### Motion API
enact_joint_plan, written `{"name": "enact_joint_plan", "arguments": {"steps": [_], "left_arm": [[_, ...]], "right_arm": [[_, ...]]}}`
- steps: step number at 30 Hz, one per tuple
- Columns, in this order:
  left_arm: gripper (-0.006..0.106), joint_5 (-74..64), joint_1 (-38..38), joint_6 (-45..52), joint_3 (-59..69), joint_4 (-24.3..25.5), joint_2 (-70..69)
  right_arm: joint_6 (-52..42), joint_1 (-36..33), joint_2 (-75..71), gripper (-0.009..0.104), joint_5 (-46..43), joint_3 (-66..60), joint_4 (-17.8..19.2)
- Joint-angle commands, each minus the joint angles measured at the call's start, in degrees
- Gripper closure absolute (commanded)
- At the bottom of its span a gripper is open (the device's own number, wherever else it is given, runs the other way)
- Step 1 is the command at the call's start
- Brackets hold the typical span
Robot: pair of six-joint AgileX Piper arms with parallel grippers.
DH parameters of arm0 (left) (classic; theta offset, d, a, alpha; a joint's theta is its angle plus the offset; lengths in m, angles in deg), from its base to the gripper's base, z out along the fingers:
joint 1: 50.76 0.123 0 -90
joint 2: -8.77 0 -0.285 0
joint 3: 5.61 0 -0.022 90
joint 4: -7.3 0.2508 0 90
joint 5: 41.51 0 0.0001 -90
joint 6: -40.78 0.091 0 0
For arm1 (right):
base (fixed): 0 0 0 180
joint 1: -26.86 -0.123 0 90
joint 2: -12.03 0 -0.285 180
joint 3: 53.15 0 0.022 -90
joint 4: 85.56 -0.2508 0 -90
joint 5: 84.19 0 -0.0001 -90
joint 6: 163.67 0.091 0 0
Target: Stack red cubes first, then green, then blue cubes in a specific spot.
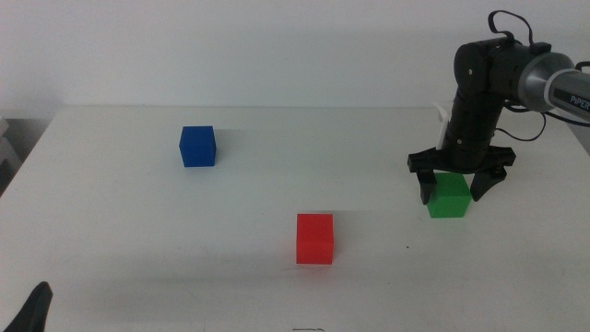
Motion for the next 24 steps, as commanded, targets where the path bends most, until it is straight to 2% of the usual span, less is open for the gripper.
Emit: {"name": "enact_joint_plan", "arguments": {"steps": [1,5,8,12,13,16,20,22,24], "left_arm": [[0.007,4.98,-0.03,-0.23,-0.17,-0.23,-0.93],[0.007,4.98,-0.03,-0.23,-0.17,-0.23,-0.93],[0.007,4.98,-0.03,-0.23,-0.17,-0.23,-0.93],[0.007,4.98,-0.03,-0.23,-0.17,-0.23,-0.93],[0.007,4.98,-0.03,-0.23,-0.17,-0.23,-0.93],[0.007,4.98,-0.03,-0.23,-0.17,-0.23,-0.93],[0.007,4.98,-0.03,-0.23,-0.17,-0.23,-0.93],[0.007,4.98,-0.03,-0.23,-0.17,-0.23,-0.93],[0.007,4.98,-0.03,-0.23,-0.17,-0.23,-0.93]], "right_arm": [[-0.93,0.64,-3.26,0.018,1.13,1.42,0.50],[-0.93,0.71,-2.99,0.026,0.65,1.42,0.42],[-0.93,0.71,-2.99,0.051,0.39,1.42,0.66],[-0.93,0.65,-3.08,0.093,1.25,1.42,2.03],[-0.74,0.40,-3.39,0.097,2.05,1.42,2.36],[1.60,-1.57,-5.55,0.096,4.36,1.64,4.49],[6.84,-6.64,-11.98,0.096,4.45,1.71,10.33],[10.39,-10.23,-14.95,0.096,4.45,1.71,11.36],[12.94,-13.13,-16.87,0.096,4.45,1.71,10.72]]}}
